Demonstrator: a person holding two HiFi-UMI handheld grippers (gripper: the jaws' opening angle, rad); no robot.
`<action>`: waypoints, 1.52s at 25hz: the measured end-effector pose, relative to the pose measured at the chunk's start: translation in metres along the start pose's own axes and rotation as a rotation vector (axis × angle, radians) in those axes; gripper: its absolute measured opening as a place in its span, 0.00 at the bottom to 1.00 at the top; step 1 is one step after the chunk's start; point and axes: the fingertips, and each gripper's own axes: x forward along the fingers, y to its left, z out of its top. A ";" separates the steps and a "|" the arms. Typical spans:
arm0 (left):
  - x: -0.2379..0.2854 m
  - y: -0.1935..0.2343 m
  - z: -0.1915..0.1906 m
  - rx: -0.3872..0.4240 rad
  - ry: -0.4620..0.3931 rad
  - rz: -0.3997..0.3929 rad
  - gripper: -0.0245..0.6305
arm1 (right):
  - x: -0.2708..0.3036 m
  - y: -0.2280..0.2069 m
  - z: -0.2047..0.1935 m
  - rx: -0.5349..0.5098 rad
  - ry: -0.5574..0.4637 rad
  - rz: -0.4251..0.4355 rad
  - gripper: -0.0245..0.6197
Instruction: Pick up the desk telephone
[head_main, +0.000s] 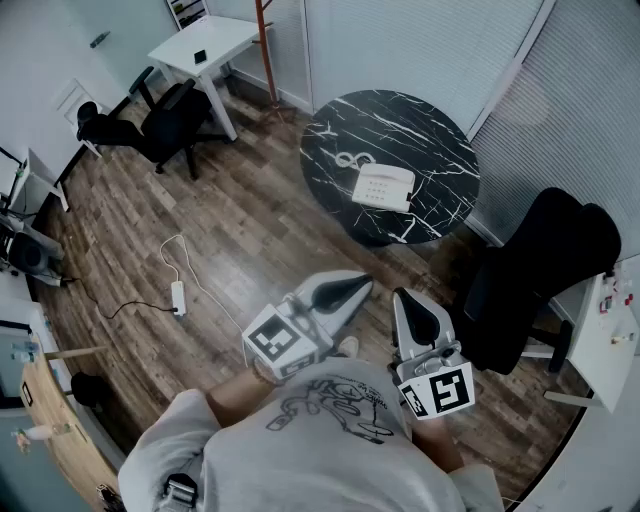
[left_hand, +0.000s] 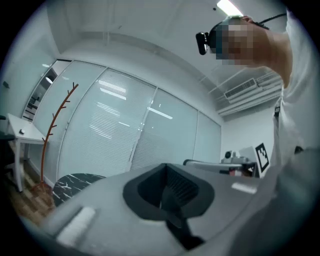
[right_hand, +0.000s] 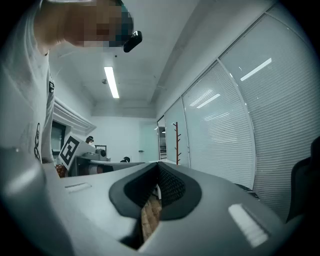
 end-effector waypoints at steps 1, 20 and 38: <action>0.000 0.000 -0.001 -0.004 -0.002 0.000 0.04 | -0.002 0.000 -0.001 -0.001 -0.003 -0.004 0.05; 0.019 -0.008 -0.015 -0.017 0.015 0.006 0.04 | -0.019 -0.019 -0.007 0.029 -0.013 -0.024 0.05; 0.042 -0.010 -0.042 -0.079 0.031 0.071 0.04 | -0.028 -0.044 -0.029 0.067 0.024 0.024 0.05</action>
